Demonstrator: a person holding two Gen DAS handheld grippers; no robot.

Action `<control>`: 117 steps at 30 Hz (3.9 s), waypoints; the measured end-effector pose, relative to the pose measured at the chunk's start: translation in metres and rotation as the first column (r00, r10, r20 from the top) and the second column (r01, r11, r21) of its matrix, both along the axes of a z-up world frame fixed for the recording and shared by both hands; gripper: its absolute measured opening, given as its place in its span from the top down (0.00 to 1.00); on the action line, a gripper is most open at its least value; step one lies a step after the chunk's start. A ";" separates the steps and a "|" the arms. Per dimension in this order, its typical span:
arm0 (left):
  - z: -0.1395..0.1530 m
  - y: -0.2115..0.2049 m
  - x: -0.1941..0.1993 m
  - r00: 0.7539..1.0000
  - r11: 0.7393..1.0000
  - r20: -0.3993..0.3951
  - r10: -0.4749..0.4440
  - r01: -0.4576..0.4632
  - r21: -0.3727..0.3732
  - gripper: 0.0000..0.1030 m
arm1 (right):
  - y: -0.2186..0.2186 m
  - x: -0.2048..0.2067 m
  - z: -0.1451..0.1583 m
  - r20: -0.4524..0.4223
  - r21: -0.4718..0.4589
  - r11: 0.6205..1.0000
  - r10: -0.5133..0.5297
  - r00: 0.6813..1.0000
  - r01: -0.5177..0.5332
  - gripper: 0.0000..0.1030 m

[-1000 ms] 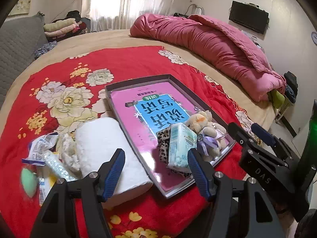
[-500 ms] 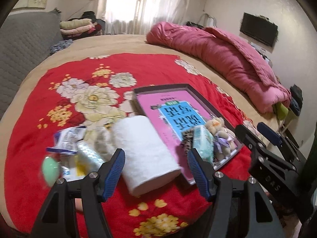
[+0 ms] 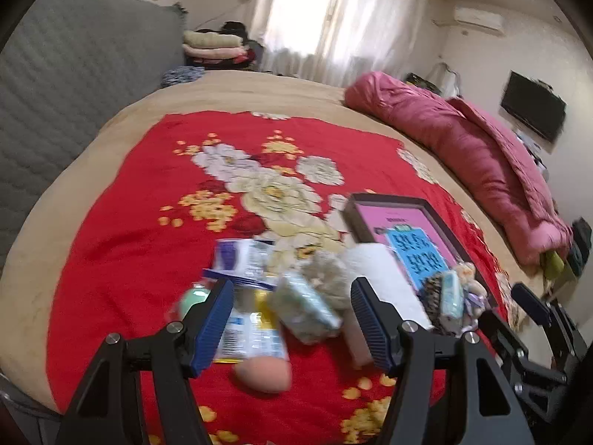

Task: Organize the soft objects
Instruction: 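Move both open tools away from the tray back to the pile of soft items, then grasp the blue-print snack bag with the left tool while the right tool grasps the white cylindrical pack, then carry the snack bag and white cylindrical pack over the pink tray with both tools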

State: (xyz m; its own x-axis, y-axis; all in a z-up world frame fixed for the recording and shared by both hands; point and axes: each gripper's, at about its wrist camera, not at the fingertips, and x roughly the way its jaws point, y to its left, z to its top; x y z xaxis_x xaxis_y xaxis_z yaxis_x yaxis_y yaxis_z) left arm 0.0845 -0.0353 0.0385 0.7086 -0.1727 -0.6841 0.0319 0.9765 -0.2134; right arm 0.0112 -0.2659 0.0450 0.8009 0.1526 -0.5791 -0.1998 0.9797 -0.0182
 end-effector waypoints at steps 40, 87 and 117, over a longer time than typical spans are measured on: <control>-0.092 0.045 0.123 0.969 0.998 -0.245 0.022 -0.036 -0.055 0.37 | 0.140 0.058 -0.060 -0.173 -0.162 0.921 0.328 0.929 -0.355 0.29; -0.090 0.085 0.117 0.979 0.925 -0.184 -0.089 0.013 -0.381 0.60 | 0.128 0.080 -0.076 -0.250 -0.006 0.911 0.397 0.883 -0.411 0.82; -0.029 0.015 0.008 0.989 0.976 -0.081 -0.121 0.103 -0.194 0.60 | 0.060 0.023 -0.025 -0.112 0.086 0.957 0.286 0.952 -0.277 0.82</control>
State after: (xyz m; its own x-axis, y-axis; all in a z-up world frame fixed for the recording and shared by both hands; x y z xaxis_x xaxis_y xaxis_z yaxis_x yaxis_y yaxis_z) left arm 0.0928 -0.0200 0.0099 0.6131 -0.3797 -0.6928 0.1102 0.9094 -0.4010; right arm 0.0342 -0.2062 0.0204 0.6434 0.4043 -0.6501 -0.4642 0.8813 0.0886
